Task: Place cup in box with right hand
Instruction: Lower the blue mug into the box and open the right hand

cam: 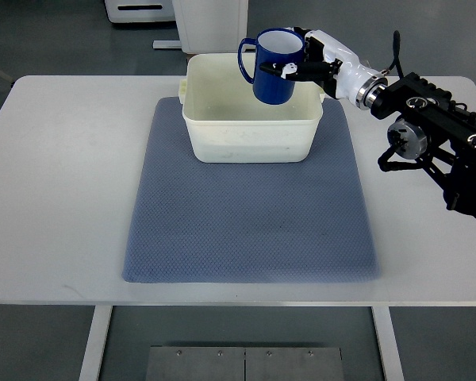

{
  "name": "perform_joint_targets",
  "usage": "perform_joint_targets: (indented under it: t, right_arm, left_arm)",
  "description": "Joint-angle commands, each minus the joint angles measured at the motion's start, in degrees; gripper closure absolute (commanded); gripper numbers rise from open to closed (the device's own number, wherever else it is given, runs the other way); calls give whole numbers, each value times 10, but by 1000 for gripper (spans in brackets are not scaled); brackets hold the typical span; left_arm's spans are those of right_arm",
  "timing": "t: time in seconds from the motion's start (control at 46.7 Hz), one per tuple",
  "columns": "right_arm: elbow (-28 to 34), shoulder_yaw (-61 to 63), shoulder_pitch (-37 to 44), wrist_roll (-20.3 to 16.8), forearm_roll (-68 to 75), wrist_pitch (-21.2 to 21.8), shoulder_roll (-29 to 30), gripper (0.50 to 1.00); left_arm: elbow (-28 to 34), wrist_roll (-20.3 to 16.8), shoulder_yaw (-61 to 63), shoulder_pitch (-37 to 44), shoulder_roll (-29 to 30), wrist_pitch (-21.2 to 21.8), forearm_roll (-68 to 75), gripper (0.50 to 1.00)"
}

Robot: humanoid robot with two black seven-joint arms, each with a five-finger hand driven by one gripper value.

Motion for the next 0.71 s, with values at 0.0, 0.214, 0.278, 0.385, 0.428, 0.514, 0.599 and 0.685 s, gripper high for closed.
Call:
perform_joint_targets:
  t: [0.0, 0.214, 0.278, 0.385, 0.428, 0.514, 0.599, 0.685]
  right_arm:
    - [-18, 0, 0, 0, 0, -17, 14, 1000]
    - [-48, -1, -1, 0, -1, -47, 34, 1000]
    - [-49, -2, -2, 0, 0, -55, 35, 1000]
    - [-48, -5, -3, 0, -1, -58, 40, 1000]
    - [-48, -6, -4, 0, -1, -58, 40, 1000]
    - [-47, -8, -4, -1, -3, -58, 42, 1000]
    - [-47, -15, -5, 0, -5, -58, 46, 1000]
    - [-47, -26, -5, 0, -5, -58, 48, 1000]
  left_arm:
    - [0, 0, 0, 0, 0, 0, 0, 500]
    - [0, 0, 1, 0, 0, 0, 0, 500]
    - [0, 0, 1, 0, 0, 0, 0, 500]
    - [0, 0, 0, 0, 0, 0, 0, 500]
    - [0, 0, 1, 0, 0, 0, 0, 500]
    - [0, 0, 1, 0, 0, 0, 0, 500]
    - [0, 0, 1, 0, 0, 0, 0, 500]
    - [0, 0, 0, 0, 0, 0, 0, 500]
